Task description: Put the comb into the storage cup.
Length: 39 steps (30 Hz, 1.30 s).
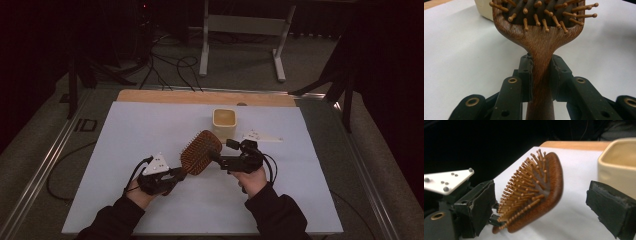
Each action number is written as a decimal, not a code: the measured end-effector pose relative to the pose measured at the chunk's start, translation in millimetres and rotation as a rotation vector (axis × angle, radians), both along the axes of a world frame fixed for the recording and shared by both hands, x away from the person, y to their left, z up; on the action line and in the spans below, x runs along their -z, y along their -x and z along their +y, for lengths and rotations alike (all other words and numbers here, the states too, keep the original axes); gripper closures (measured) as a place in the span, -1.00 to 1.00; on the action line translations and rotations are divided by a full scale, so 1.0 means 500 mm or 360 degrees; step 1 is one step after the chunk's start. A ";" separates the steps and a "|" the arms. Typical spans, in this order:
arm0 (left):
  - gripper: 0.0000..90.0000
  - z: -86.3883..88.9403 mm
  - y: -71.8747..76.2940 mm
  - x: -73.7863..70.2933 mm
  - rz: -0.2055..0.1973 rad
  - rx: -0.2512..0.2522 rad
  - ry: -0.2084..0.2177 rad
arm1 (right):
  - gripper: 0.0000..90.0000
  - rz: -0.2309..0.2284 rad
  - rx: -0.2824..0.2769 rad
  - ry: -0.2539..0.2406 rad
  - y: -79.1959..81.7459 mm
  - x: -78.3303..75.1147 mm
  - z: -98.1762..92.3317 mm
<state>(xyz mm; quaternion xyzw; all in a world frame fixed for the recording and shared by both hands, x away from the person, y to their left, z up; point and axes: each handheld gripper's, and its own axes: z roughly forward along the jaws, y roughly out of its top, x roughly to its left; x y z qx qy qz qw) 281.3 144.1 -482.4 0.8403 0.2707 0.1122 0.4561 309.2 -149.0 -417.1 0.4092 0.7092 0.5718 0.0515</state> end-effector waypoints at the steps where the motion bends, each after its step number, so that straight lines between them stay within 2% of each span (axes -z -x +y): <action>1: 0.65 0.000 0.000 0.000 0.0001 0.0003 0.0008 | -0.81 0.0032 -0.0001 -0.0024 -0.003 0.003 0.004; 5: 0.65 -0.002 0.000 -0.002 -0.0015 0.0006 0.0018 | -0.81 0.0122 -0.0036 -0.0110 -0.009 0.015 0.014; 12: 0.65 -0.005 0.001 -0.003 -0.0025 0.0023 0.0034 | -0.79 0.0255 -0.0035 -0.0174 -0.018 0.029 0.026; 13: 0.65 -0.005 0.001 -0.003 -0.0028 0.0024 0.0033 | -0.70 0.0272 -0.0038 -0.0183 -0.018 0.031 0.028; 17: 0.65 -0.009 0.000 -0.004 -0.0035 0.0030 0.0039 | -0.60 0.0316 -0.0045 -0.0183 -0.020 0.038 0.034; 19: 0.65 -0.011 0.000 -0.004 -0.0042 0.0035 0.0034 | -0.51 0.0354 -0.0063 -0.0208 -0.021 0.040 0.037; 20: 0.65 -0.012 -0.001 -0.004 -0.0037 0.0039 0.0041 | -0.48 0.0346 -0.0069 -0.0210 -0.022 0.043 0.038; 22: 0.65 -0.014 0.000 -0.003 -0.0044 0.0037 0.0041 | -0.37 0.0396 -0.0080 -0.0241 -0.021 0.045 0.040; 27: 0.64 -0.015 0.000 -0.001 -0.0037 0.0049 0.0036 | -0.09 0.0427 -0.0107 -0.0300 -0.021 0.050 0.041; 34: 0.64 -0.015 -0.001 0.000 -0.0038 0.0051 0.0033 | -0.03 0.0453 -0.0104 -0.0307 -0.022 0.050 0.040; 39: 0.64 -0.016 -0.001 0.002 -0.0036 0.0055 0.0028 | 0.06 0.0501 -0.0093 -0.0348 -0.024 0.053 0.036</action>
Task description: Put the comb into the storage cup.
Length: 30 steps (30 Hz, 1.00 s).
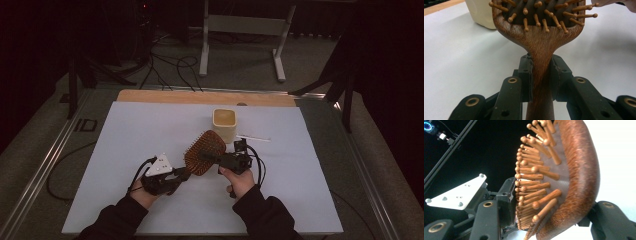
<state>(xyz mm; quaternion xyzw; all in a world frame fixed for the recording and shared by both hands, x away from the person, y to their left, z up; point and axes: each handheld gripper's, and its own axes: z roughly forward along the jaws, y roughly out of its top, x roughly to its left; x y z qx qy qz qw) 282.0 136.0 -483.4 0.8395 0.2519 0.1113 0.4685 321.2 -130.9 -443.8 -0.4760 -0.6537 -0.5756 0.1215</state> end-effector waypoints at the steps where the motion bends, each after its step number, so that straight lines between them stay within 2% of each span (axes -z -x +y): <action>1: 0.64 0.000 0.000 0.001 -0.0003 0.0001 -0.0002 | 0.07 0.0001 0.0001 0.0000 0.000 0.000 0.000; 5: 0.64 -0.002 0.002 -0.001 -0.0022 -0.0003 -0.0003 | 0.14 -0.0013 -0.0006 -0.0001 0.001 -0.002 -0.003; 7: 0.63 -0.003 0.000 -0.001 -0.0010 0.0008 0.0007 | 0.16 -0.0016 0.0002 0.0004 0.002 -0.006 -0.002; 9: 0.62 -0.003 0.000 -0.002 -0.0018 0.0012 0.0010 | 0.18 -0.0057 0.0000 0.0035 0.005 -0.014 0.001; 12: 0.36 -0.002 0.000 -0.007 0.0000 0.0020 0.0010 | 0.19 -0.0162 0.0028 0.0102 0.008 -0.032 0.002; 15: 0.20 0.005 -0.006 -0.005 0.0058 0.0009 0.0024 | 0.19 -0.0203 0.0048 0.0122 0.006 -0.048 -0.007; 17: 0.20 0.011 -0.009 -0.004 0.0087 0.0002 0.0053 | 0.19 -0.0241 0.0062 0.0153 0.005 -0.060 -0.013; 22: 0.08 0.021 -0.012 -0.008 0.0099 -0.0011 0.0066 | 0.19 -0.0292 0.0075 0.0168 0.003 -0.083 -0.027; 30: -0.16 0.028 -0.012 -0.007 0.0119 -0.0015 0.0047 | 0.19 -0.0377 0.0092 0.0200 0.000 -0.118 -0.044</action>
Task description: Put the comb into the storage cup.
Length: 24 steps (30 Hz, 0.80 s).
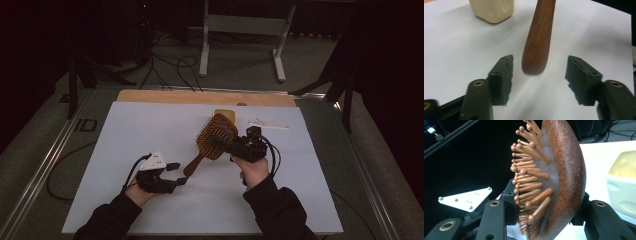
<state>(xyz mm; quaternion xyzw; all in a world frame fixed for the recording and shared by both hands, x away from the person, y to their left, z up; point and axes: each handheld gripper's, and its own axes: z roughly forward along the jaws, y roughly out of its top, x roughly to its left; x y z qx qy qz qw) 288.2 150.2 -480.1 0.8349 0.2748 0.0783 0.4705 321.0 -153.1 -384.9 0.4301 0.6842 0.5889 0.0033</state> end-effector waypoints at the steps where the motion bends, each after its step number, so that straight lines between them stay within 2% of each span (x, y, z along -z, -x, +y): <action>1: -0.18 0.002 0.000 0.000 0.0001 0.0001 0.0001 | 0.19 -0.0011 0.0004 -0.0003 -0.001 -0.006 -0.004; 9: -0.59 0.012 0.003 0.000 0.0012 -0.0034 -0.0053 | 0.19 -0.0082 0.0056 -0.0003 -0.005 -0.046 -0.033; 14: -0.75 0.026 0.004 0.001 0.0026 -0.0072 -0.0061 | 0.19 -0.0117 0.0084 0.0000 -0.008 -0.069 -0.049; 18: -0.83 0.040 0.008 0.003 0.0038 -0.0055 -0.0070 | 0.19 -0.0141 0.0106 0.0001 -0.013 -0.084 -0.060; 20: -1.00 0.051 0.011 0.004 0.0044 -0.0028 -0.0059 | 0.19 -0.0152 0.0117 -0.0001 -0.016 -0.092 -0.065; 24: -1.00 0.071 0.019 0.001 0.0003 -0.0047 -0.0061 | 0.19 -0.0178 0.0136 0.0005 -0.021 -0.110 -0.072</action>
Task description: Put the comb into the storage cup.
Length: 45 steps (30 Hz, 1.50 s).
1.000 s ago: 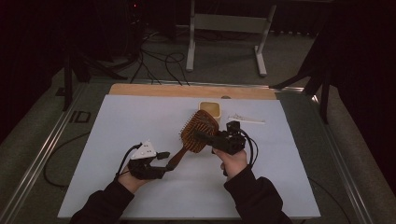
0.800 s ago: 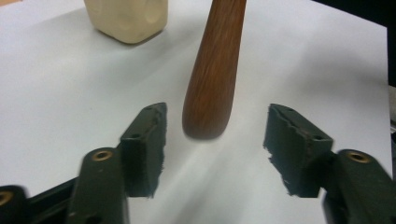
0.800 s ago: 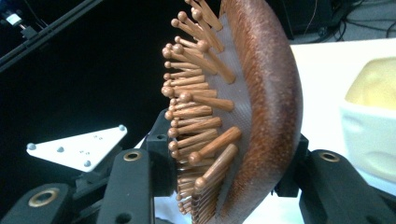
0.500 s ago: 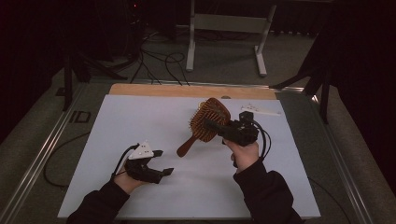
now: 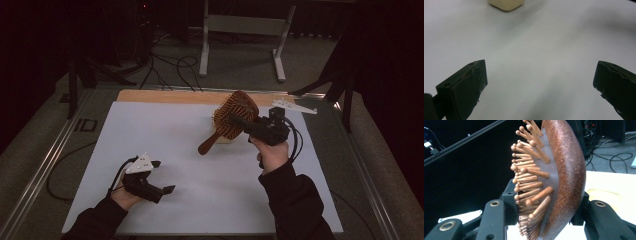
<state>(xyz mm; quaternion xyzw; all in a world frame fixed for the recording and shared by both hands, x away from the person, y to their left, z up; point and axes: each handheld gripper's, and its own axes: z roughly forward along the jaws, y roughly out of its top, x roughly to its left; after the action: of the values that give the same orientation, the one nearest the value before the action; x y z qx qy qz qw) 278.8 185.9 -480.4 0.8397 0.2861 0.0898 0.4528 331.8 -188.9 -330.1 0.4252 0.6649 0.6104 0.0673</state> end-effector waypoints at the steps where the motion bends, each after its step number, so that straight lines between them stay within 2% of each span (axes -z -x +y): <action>1: -1.00 0.005 0.002 -0.001 -0.0016 -0.0015 0.0002 | 0.19 -0.0007 0.0008 0.0006 -0.003 -0.005 -0.001; 10: -1.00 0.047 0.008 0.012 -0.0009 -0.0053 0.0052 | 0.19 -0.0062 0.0065 0.0011 -0.023 -0.044 -0.014; 22: -1.00 0.070 0.019 0.023 -0.0076 -0.0089 0.0055 | 0.19 -0.0078 0.0135 0.0015 -0.052 -0.069 -0.033; 30: -1.00 0.083 0.027 0.031 -0.0110 -0.0091 0.0079 | 0.19 -0.0101 0.0218 0.0060 -0.078 -0.091 -0.050; 45: -1.00 0.090 0.035 0.036 -0.0157 -0.0072 0.0122 | 0.19 -0.0088 0.0329 0.0119 -0.140 -0.090 -0.060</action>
<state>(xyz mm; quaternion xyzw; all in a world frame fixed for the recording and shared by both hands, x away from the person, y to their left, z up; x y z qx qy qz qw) 261.0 230.7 -498.6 0.8096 0.2857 0.1304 0.4959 401.7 -219.1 -285.3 0.4717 0.6375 0.5866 0.1641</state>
